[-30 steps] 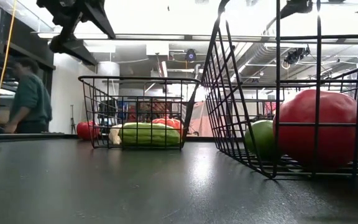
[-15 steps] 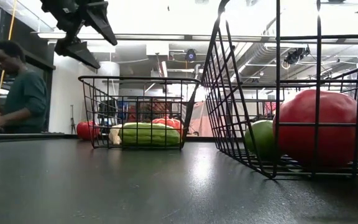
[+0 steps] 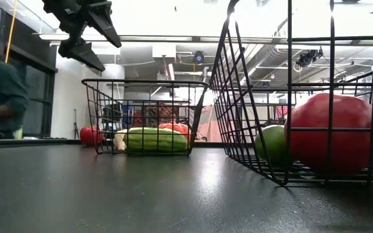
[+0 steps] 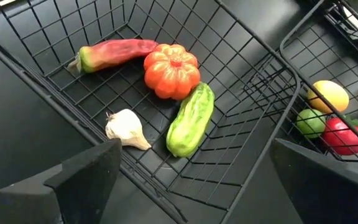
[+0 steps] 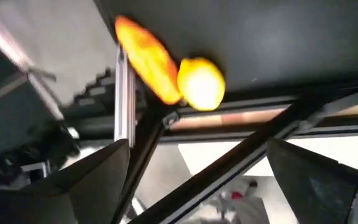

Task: Sort produce into baskets
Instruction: Put the yellow lemon into the bottom black wire basket

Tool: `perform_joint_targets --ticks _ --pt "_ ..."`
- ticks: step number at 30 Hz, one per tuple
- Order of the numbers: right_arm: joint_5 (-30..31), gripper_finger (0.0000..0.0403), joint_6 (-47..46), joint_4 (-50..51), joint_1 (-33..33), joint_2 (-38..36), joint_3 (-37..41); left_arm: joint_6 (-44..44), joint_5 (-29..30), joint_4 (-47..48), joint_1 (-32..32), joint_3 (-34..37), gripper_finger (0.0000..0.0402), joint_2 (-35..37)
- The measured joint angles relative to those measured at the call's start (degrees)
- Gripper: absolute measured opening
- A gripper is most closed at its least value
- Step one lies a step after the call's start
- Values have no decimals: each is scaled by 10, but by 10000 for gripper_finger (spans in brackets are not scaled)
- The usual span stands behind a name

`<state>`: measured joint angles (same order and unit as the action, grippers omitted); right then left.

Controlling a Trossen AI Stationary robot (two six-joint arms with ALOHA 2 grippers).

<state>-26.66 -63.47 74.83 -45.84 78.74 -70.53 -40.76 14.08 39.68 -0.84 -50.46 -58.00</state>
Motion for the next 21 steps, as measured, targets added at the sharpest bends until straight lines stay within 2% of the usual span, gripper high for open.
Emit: perform_joint_targets --ticks 2,10,15,21 --pt "-10 373 0 -34 -10 -7 37 -1 -3 0 0 0 400 0" --pt "25 373 81 -162 -31 -13 145 -12 -15 0 0 0 400 0" --pt "29 373 75 -244 -72 -12 210 -27 -15 0 0 0 400 0" --pt "35 373 65 -291 -116 -12 264 -26 -15 0 0 0 400 0"
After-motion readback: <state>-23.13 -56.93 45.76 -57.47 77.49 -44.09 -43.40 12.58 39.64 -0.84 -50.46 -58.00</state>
